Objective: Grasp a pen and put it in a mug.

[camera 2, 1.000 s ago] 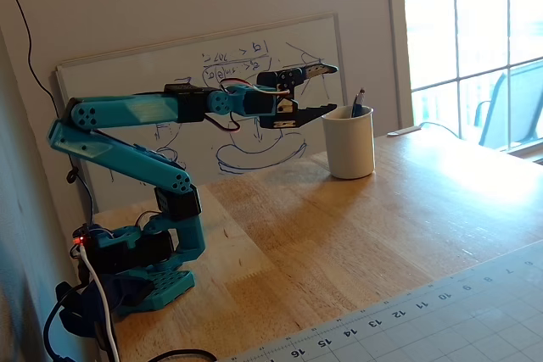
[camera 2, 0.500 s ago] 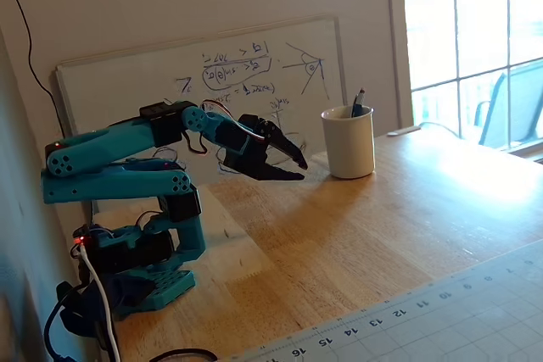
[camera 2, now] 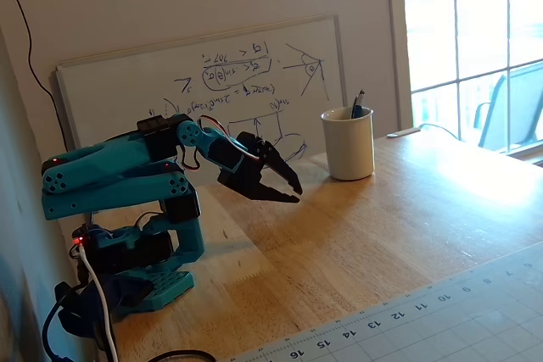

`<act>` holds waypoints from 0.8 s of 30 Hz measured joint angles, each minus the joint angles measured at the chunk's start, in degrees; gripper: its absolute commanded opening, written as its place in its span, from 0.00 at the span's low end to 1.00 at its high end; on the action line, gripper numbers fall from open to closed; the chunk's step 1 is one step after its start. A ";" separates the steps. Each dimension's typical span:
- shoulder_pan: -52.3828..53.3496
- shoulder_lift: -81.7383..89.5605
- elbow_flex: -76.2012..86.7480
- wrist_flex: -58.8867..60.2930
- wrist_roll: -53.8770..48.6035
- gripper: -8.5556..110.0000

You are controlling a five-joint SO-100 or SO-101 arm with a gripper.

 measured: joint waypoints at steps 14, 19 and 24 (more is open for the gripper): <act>0.09 12.57 5.98 15.73 0.00 0.09; 0.09 13.54 5.98 22.15 0.00 0.09; 0.09 13.71 5.98 23.82 0.00 0.09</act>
